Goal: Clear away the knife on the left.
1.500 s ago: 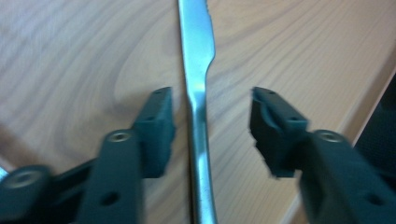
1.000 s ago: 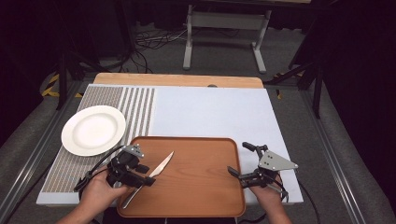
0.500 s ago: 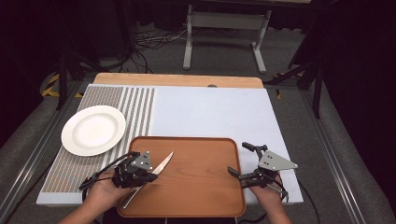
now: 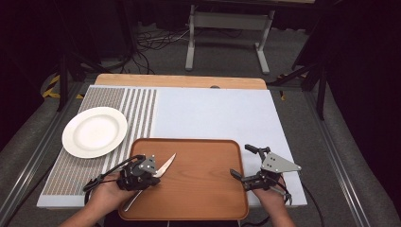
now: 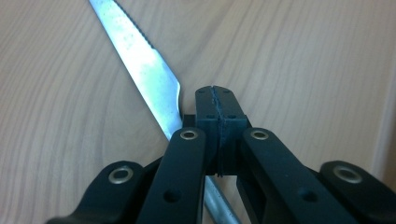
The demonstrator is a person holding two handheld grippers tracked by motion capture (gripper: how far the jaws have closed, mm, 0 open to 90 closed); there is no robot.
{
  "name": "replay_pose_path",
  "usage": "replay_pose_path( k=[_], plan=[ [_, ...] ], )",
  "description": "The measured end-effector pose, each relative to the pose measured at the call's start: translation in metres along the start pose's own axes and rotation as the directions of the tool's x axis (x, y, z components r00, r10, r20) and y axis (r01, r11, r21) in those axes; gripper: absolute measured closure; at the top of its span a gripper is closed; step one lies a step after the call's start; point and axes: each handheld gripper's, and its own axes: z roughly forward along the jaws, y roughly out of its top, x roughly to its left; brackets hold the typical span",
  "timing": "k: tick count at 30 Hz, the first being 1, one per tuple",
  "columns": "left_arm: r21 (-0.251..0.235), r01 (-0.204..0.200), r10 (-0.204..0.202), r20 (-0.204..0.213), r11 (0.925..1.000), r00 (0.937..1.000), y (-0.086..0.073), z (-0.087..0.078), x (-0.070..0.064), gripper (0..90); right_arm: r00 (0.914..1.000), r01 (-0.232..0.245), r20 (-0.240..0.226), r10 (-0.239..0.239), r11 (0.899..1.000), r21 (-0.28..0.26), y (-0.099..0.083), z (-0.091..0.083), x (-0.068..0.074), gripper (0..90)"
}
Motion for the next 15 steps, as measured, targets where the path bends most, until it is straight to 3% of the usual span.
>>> replay_pose_path(
  k=[15],
  plan=[
    [0.017, 0.021, -0.020, -0.009, 0.9996, 0.9998, -0.0015, -0.0001, 0.0026, 90.0, 1.0000, -0.004, -0.001, 0.004, 1.000, 0.000, 0.0000, 0.0003, 0.0003, 2.8]
  ],
)
